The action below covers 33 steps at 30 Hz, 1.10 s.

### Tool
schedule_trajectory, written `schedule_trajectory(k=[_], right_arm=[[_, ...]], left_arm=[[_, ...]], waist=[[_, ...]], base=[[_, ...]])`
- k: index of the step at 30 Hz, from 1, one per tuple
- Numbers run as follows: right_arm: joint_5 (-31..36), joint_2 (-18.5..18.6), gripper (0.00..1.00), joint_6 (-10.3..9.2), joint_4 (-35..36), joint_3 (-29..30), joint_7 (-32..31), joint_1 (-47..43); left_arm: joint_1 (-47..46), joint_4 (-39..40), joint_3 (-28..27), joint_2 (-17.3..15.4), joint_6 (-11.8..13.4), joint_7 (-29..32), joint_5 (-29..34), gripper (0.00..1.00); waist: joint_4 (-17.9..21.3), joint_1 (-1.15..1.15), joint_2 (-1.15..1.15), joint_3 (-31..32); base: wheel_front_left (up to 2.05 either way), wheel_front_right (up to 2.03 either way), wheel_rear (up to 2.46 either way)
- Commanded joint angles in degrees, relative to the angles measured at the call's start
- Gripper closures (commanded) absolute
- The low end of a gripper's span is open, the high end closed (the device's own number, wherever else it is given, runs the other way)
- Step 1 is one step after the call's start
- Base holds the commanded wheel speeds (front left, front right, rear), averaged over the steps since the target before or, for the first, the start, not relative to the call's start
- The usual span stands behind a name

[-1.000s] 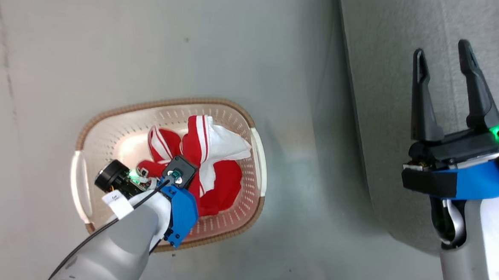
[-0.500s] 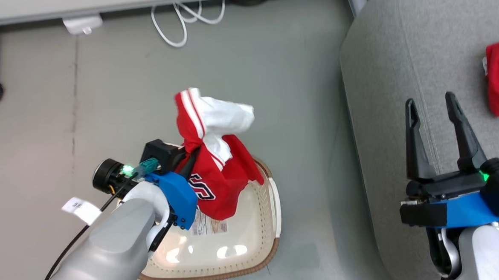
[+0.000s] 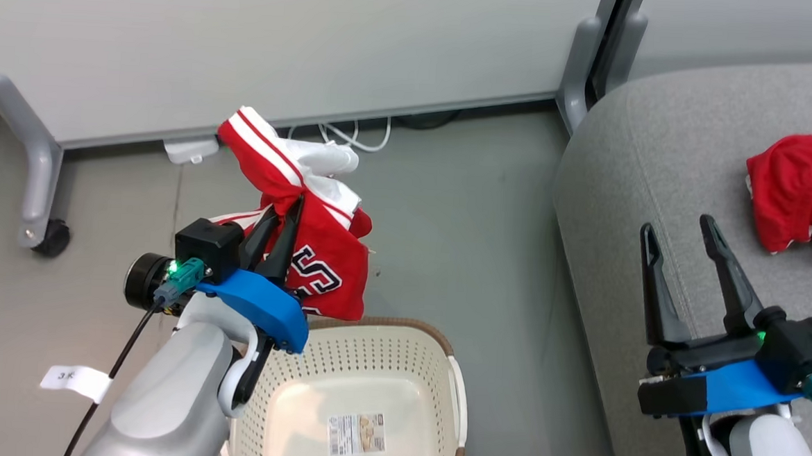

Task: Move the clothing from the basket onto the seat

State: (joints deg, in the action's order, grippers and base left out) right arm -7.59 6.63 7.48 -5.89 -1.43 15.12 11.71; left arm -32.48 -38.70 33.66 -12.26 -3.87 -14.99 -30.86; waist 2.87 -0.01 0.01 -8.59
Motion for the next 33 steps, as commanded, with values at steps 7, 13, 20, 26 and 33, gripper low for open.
schedule_trajectory(k=[7,13,20,26,33], right_arm=[[0.5,-1.2,0.0,0.03,-0.6,0.3,0.0,-3.6],[0.3,-2.0,0.0,0.03,-0.8,0.5,0.1,-5.4],[0.1,-2.7,0.0,0.03,-0.8,0.6,0.1,-6.6],[0.1,-3.0,0.0,0.03,-0.7,0.9,0.0,-7.1],[-0.1,-3.1,0.0,0.03,-0.7,0.6,0.0,-7.1]], left_arm=[[2.6,6.4,-4.4,1.8,-1.6,-0.3,4.0,1.0],[2.9,10.3,-4.4,3.0,-2.7,-0.3,5.8,1.0],[2.8,13.0,-1.9,3.9,-3.2,-0.1,5.7,1.0],[3.3,15.7,0.8,4.4,-3.4,1.3,4.9,1.0],[4.0,18.5,2.5,4.6,-3.2,2.2,5.0,1.0]], waist=[[-0.6,0.01,-0.01,5.0],[-1.3,0.01,-0.01,7.2],[-2.2,0.01,-0.01,8.1],[-2.9,0.01,-0.01,8.0],[-3.2,0.01,-0.01,7.9]], base=[[0.0,0.0,0.0],[0.0,0.0,0.0],[0.0,0.0,0.0],[0.0,0.0,0.0],[0.0,0.0,0.0]])
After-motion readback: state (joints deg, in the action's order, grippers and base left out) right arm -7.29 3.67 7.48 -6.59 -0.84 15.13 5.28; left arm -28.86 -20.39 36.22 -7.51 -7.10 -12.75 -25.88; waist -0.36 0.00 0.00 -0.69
